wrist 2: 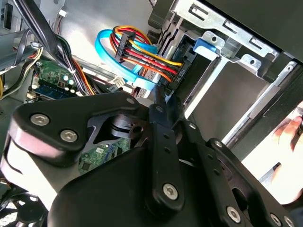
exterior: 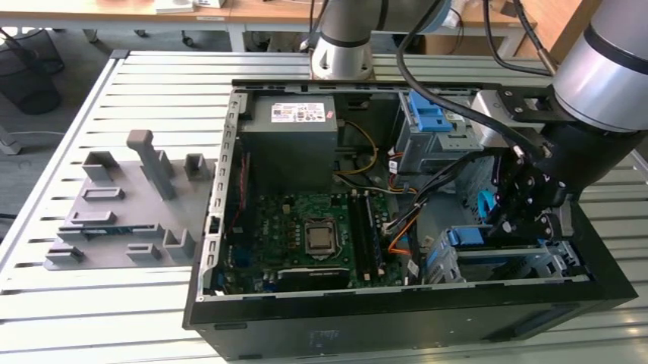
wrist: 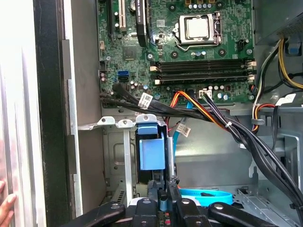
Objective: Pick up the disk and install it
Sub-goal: 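Insert the second disk wire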
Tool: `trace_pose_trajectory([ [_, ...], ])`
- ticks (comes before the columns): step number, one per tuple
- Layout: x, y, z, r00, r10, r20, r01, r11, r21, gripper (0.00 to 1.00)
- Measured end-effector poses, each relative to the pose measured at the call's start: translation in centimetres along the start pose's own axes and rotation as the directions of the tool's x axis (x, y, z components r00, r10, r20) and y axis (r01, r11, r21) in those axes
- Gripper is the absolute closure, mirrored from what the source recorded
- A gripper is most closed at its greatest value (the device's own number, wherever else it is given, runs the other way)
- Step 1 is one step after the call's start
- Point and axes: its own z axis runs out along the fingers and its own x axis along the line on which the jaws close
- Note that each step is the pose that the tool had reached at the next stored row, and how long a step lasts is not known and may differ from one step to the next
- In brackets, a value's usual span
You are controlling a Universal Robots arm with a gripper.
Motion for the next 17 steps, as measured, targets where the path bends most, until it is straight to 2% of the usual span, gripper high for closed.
trace_pose_trajectory([
  [1, 0.0, 0.0, -0.02, 1.0, 0.0, 0.0004, 0.0, 1.0, 0.0, 0.76],
  [8, 0.0, 0.0, -0.35, 1.0, 0.0, 0.0006, 0.0, 1.0, 0.0, 0.76],
  [9, 0.0, -0.01, -0.44, 1.0, 0.0, 0.0007, 0.0, 1.0, 0.0, 0.69],
  [17, 0.02, -0.01, -1.45, 1.0, 0.0, 0.0006, 0.0, 1.0, -0.0001, 0.69],
])
